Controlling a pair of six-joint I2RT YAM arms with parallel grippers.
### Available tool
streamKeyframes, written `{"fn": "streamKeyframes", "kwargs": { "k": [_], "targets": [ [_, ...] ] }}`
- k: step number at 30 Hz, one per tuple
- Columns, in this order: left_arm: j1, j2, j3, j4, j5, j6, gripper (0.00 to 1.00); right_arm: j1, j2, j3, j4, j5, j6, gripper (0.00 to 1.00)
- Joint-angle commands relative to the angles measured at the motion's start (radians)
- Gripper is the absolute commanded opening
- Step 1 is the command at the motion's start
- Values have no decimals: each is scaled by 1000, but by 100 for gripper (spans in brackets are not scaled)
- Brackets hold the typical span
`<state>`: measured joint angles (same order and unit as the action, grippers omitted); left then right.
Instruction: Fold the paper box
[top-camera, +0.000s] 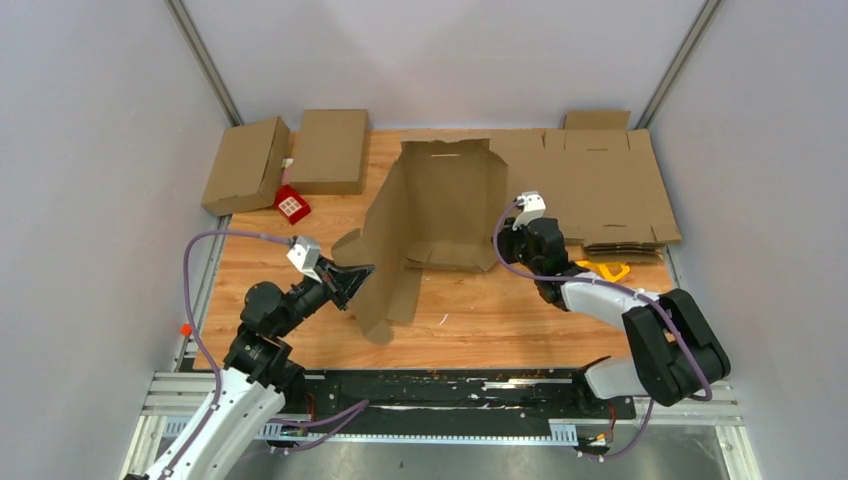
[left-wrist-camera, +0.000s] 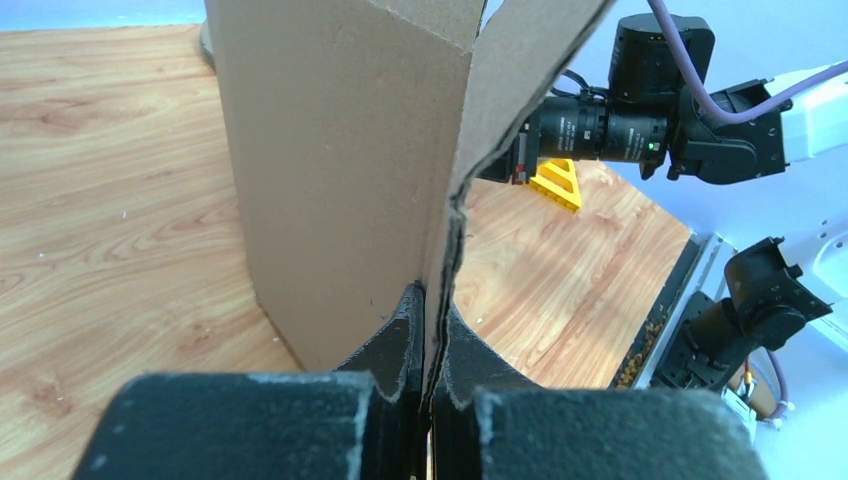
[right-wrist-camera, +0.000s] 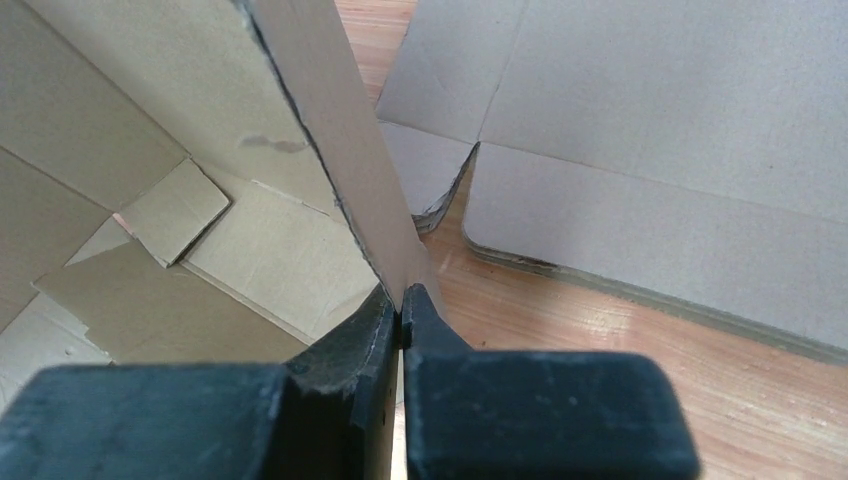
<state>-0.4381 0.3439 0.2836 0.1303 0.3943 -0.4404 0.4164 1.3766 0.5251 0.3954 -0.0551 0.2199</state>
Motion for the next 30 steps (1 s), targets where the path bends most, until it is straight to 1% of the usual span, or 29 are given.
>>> {"fn": "streamKeyframes", "kwargs": {
  "k": [1, 5, 9, 14, 22, 30],
  "targets": [
    [-6, 29, 7, -9, 49, -33, 3, 64, -27, 49, 31, 130, 96, 0],
    [-10, 56, -4, 39, 73, -64, 4, 138, -5, 105, -34, 258, 203, 0],
    [-27, 79, -3, 51, 71, -70, 4, 247, 35, 161, -56, 350, 219, 0],
    [-33, 80, -4, 39, 65, -66, 4, 316, 92, 187, -47, 366, 250, 0],
    [-40, 94, -10, 53, 79, -78, 3, 377, 210, 233, -18, 374, 292, 0],
    [-49, 116, -19, 88, 93, -104, 4, 385, 256, 263, 14, 379, 392, 0]
  ]
}}
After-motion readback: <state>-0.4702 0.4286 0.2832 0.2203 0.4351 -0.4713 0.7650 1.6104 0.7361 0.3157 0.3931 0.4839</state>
